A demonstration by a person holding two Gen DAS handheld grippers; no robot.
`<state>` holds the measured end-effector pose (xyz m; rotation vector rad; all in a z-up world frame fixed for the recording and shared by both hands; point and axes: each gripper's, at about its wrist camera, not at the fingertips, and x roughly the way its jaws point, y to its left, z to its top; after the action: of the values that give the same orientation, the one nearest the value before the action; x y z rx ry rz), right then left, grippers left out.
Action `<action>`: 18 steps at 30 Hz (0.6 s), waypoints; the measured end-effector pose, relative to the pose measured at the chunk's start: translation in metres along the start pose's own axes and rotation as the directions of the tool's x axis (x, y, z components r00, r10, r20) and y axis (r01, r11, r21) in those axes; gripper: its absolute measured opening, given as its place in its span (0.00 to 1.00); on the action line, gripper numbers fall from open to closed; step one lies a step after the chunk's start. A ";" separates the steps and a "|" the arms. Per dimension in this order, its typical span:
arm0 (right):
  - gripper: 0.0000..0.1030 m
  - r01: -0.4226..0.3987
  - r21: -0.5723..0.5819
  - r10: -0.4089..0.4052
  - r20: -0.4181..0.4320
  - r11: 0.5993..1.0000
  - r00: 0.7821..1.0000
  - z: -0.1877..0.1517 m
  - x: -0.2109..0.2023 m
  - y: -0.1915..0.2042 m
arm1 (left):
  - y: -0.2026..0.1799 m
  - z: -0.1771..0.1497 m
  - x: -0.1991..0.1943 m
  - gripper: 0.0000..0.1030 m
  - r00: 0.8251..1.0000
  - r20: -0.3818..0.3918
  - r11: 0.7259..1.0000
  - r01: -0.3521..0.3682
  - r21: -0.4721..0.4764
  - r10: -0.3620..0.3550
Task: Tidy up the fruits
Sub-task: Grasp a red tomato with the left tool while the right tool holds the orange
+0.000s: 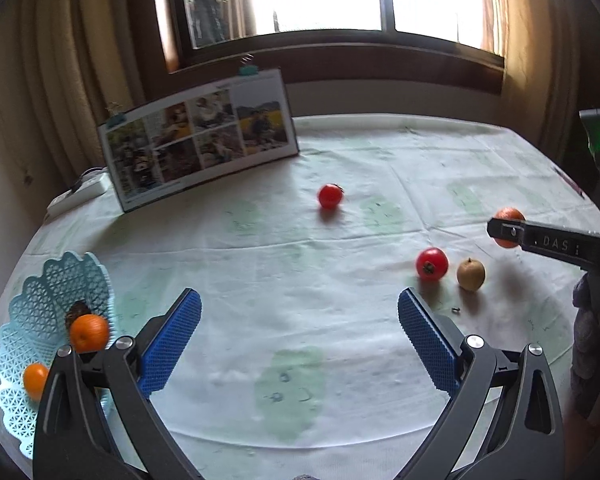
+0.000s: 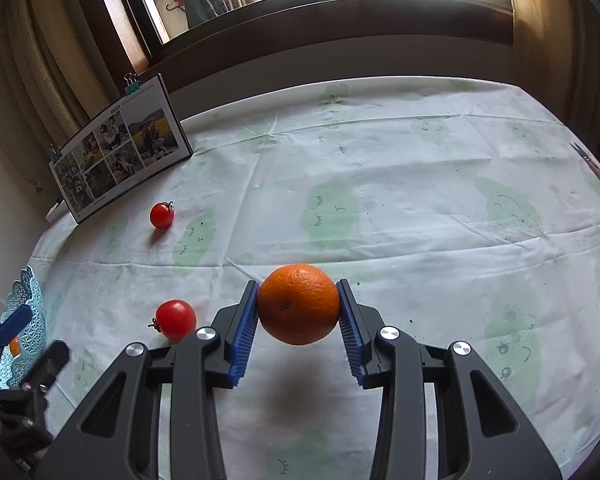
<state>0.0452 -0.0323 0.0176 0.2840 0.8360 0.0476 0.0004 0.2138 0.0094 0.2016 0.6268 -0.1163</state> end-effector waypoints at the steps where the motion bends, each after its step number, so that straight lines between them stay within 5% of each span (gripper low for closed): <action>1: 0.38 -0.005 0.001 0.005 -0.001 1.000 1.000 0.000 0.000 0.000 | -0.004 0.000 0.004 0.97 1.000 -0.009 1.000 0.006 0.009 -0.006; 18: 0.38 -0.028 0.051 0.027 0.011 0.998 1.000 0.005 -0.005 -0.012 | -0.055 0.011 0.052 0.95 0.992 -0.108 0.992 0.083 0.100 -0.072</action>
<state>0.0442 -0.0454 0.0212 0.3433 0.8242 0.0509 0.0394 0.1550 -0.0212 0.2861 0.7336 -0.2146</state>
